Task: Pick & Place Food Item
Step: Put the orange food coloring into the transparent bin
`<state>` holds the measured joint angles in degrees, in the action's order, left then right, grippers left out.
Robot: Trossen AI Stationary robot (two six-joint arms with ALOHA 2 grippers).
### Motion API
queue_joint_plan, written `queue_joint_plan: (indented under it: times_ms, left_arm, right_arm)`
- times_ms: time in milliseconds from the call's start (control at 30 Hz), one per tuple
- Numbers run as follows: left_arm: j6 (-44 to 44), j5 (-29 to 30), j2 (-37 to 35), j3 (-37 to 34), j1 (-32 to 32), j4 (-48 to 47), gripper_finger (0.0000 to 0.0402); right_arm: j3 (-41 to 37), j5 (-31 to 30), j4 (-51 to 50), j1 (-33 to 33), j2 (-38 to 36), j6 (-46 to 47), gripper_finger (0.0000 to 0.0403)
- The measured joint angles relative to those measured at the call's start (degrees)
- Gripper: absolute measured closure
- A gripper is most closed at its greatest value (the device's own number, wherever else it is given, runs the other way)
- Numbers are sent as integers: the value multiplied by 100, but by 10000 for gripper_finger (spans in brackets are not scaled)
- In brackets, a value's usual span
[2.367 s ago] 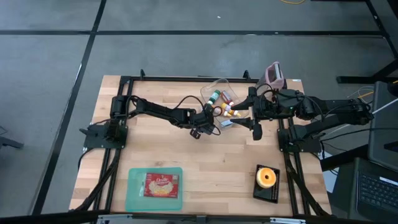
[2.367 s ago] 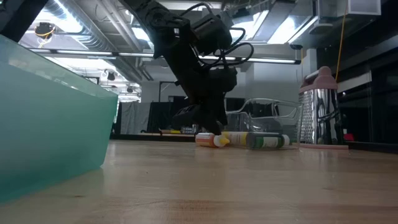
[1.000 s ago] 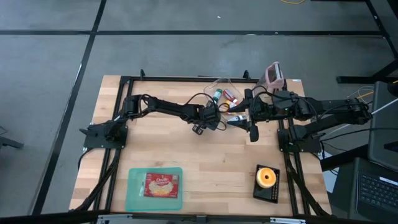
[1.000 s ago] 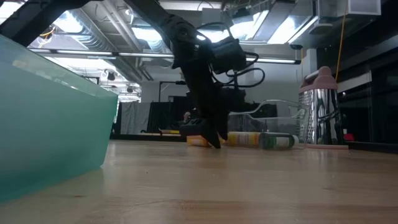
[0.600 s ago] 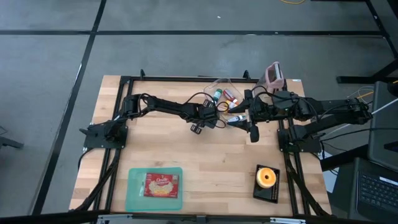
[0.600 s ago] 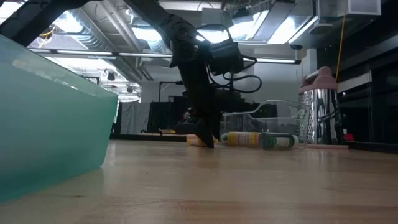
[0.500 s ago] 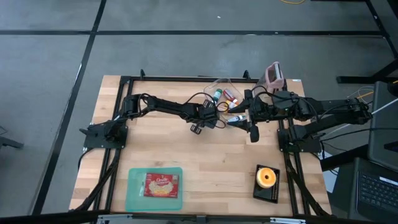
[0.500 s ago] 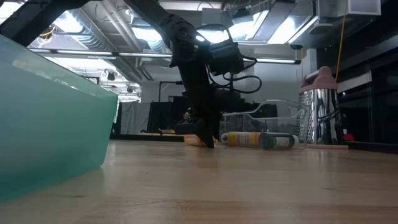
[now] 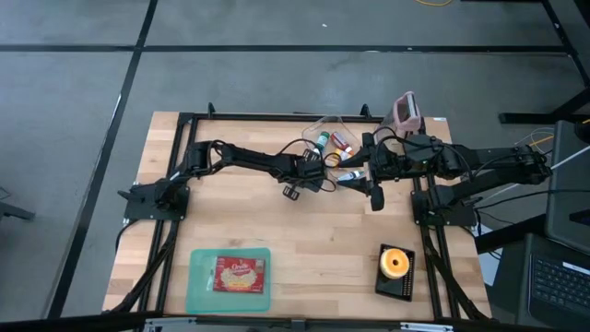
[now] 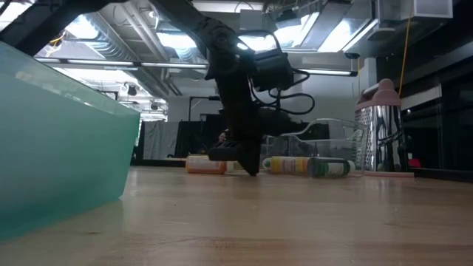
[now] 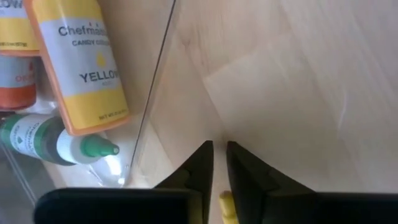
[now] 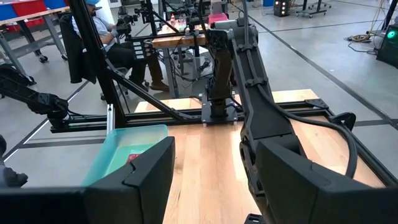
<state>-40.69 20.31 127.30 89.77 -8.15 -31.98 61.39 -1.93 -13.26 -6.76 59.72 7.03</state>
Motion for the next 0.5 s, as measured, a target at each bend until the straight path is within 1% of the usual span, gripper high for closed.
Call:
queue_joint_plan:
  times_ms: [167, 267, 367, 500]
  left_arm:
    - [58, -58, 40, 276, 39, -254, 395]
    - [224, -46, 59, 418, 83, -390, 397]
    - [457, 57, 59, 624, 192, -570, 375]
    - [705, 126, 58, 892, 404, -584, 320]
  right_arm:
    - [0, 1, 0, -5, 0, 24, 181]
    - [0, 70, 1, -54, 0, 28, 181]
    - [0, 87, 2, -140, 0, 27, 181]
    - [0, 87, 4, -221, 0, 2, 181]
